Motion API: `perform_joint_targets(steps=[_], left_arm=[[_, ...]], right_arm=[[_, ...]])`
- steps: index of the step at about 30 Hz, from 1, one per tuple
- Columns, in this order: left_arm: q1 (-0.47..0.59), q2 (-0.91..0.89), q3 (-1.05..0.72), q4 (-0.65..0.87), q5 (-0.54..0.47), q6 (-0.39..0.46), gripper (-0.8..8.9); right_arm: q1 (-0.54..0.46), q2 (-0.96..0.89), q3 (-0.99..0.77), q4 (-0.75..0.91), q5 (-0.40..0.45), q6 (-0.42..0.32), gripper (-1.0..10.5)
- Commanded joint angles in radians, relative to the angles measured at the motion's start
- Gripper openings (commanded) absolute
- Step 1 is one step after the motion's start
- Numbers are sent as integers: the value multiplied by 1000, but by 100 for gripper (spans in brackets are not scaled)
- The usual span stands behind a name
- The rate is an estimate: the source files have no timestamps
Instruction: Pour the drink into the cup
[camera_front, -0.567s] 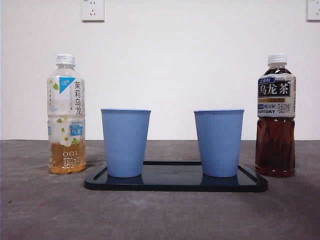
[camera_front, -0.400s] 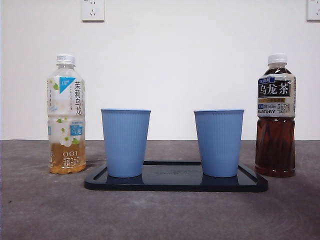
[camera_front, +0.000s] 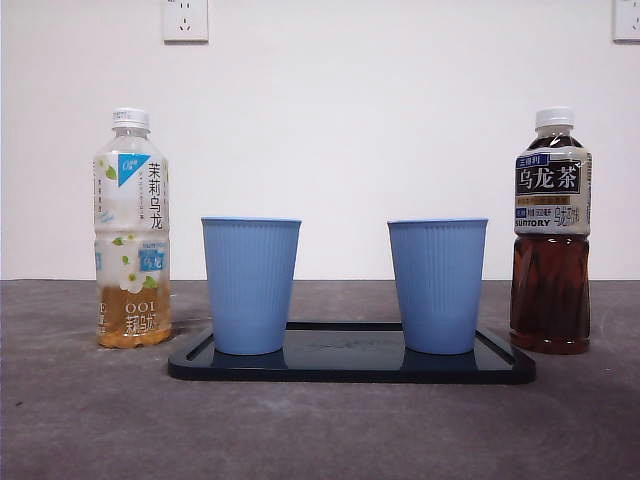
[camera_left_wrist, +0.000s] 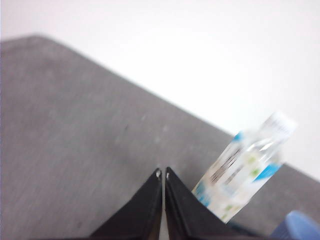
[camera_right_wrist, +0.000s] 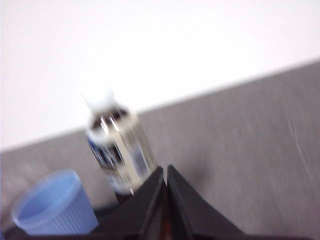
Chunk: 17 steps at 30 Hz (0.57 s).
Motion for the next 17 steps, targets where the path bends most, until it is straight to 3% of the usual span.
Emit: perform_joint_targets(steps=[1, 5, 11, 17], left_arm=[[3, 34, 79, -11, 4, 10, 10], [3, 104, 193, -50, 17, 61, 10], [3, 246, 360, -137, 118, 177, 10], [2, 401, 488, -249, 309, 286, 10]], right_arm=[[-2, 9, 65, -4, 17, 13, 8], [-2, 51, 171, -46, 15, -16, 8], [-2, 168, 343, -157, 2, -104, 8], [-2, 320, 510, -343, -92, -211, 8]])
